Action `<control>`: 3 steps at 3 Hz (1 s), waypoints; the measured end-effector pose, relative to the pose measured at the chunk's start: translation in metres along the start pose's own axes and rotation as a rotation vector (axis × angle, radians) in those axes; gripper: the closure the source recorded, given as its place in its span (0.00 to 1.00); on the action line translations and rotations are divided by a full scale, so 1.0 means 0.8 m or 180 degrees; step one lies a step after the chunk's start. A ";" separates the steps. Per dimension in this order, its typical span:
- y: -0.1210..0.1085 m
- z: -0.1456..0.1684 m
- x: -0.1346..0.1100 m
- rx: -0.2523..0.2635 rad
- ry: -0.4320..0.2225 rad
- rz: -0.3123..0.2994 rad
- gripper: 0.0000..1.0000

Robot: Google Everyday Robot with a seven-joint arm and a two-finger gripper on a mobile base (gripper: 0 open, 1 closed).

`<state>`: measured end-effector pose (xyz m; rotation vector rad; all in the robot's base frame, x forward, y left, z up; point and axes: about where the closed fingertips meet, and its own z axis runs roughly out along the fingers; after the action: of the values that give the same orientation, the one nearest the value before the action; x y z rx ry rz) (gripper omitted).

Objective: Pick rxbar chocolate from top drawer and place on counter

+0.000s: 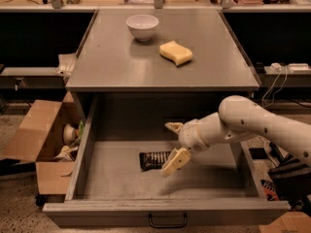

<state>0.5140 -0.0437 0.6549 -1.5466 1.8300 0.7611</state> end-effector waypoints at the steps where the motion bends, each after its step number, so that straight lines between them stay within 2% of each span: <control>1: -0.003 0.019 0.022 0.0002 0.0040 -0.0003 0.00; 3: -0.003 0.051 0.055 0.0011 0.0161 -0.0088 0.00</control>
Offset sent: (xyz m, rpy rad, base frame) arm 0.0005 -0.0044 -0.0710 -0.0519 -0.0294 0.0009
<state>0.5144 -0.0405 0.5951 -1.5990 1.8415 0.7116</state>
